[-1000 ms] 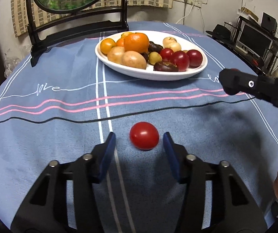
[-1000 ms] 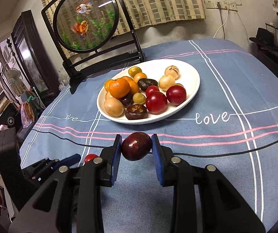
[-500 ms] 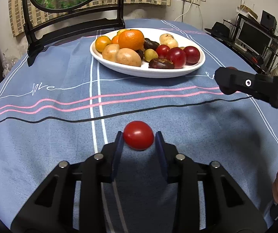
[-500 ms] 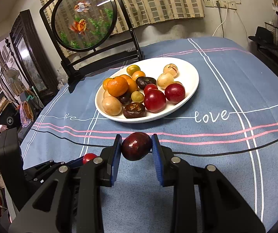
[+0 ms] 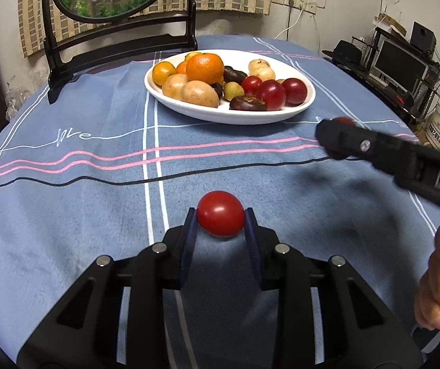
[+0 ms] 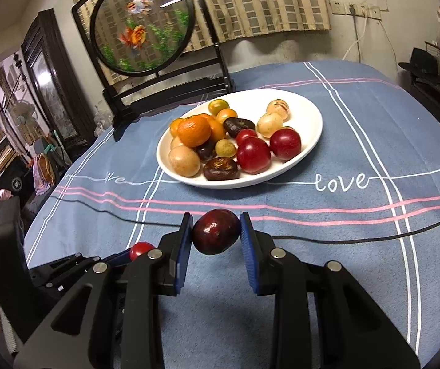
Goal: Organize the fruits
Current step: 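Grasp the red cherry tomato with the left tool and lift it, then carry the plum and tomato over the white plate and open both tools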
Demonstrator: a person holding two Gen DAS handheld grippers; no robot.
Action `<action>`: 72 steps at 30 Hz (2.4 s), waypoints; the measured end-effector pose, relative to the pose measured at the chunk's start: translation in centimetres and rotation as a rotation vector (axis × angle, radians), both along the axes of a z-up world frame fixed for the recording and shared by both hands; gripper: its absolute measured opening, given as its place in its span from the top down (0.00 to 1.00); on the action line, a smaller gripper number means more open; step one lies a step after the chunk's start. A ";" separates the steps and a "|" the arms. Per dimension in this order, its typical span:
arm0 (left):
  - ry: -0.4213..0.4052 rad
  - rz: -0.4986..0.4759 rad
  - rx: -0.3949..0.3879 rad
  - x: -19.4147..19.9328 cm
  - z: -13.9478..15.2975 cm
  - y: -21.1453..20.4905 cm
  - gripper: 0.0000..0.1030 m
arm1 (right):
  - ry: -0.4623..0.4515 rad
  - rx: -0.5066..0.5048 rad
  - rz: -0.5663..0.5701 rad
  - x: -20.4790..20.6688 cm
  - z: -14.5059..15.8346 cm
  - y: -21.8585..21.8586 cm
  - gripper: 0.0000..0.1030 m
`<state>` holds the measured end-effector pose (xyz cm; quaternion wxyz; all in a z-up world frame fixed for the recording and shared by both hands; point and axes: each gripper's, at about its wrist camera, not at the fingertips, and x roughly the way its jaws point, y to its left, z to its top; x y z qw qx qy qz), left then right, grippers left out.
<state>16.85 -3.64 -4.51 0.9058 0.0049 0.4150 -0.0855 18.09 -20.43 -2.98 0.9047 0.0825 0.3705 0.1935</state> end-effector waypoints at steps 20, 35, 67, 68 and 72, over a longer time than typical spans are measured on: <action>-0.155 -0.081 -0.033 1.1 14.8 1.3 0.70 | -0.127 0.151 0.061 -0.2 10.4 -2.3 0.69; -0.155 -0.008 -0.042 15.4 14.9 0.1 0.70 | -0.207 0.112 -0.011 9.0 13.2 -2.9 0.69; -0.121 0.087 0.034 21.5 7.2 1.3 0.27 | -0.072 -0.009 -0.053 16.9 1.1 -0.2 0.68; -0.125 0.090 0.033 21.4 7.4 1.5 0.25 | -0.067 -0.016 -0.053 17.0 1.0 -0.1 0.68; -0.123 0.096 0.038 21.1 7.8 2.1 0.23 | -0.054 -0.023 -0.045 17.1 0.7 0.2 0.58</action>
